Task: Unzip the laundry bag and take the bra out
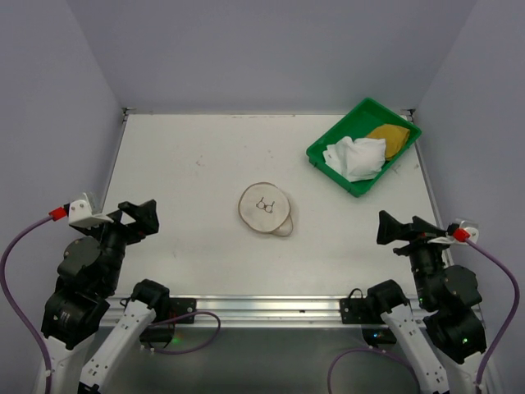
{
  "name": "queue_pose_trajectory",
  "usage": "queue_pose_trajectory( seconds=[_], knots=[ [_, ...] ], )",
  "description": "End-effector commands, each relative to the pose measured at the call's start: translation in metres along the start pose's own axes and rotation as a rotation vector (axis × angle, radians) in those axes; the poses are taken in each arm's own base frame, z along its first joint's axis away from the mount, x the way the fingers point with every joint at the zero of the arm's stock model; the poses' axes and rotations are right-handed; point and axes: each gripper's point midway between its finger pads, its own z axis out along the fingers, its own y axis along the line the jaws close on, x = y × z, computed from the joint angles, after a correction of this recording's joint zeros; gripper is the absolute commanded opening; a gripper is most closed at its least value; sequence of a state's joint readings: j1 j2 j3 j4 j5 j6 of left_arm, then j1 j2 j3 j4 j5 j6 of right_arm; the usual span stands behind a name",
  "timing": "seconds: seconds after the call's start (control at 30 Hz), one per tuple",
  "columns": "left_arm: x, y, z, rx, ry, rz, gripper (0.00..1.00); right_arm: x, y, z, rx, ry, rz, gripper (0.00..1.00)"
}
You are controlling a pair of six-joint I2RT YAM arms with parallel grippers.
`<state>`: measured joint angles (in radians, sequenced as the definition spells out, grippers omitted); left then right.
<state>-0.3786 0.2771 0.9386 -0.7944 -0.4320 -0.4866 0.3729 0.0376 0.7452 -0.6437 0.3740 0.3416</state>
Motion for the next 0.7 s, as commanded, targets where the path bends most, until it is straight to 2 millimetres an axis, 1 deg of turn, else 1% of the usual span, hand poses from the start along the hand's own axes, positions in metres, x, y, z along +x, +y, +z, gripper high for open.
queue_pose_trajectory(
  seconds=[0.0,0.67],
  knots=[
    [-0.0060,0.0064,0.0008,-0.040,-0.030,-0.012,1.00,-0.0010,0.0049,0.0029,-0.022,-0.005,-0.006,0.99],
    [0.0015,0.0053,0.0100,-0.060,0.003,-0.008,1.00,-0.0007,0.0044,0.0024,-0.022,-0.009,-0.001,0.99]
  ],
)
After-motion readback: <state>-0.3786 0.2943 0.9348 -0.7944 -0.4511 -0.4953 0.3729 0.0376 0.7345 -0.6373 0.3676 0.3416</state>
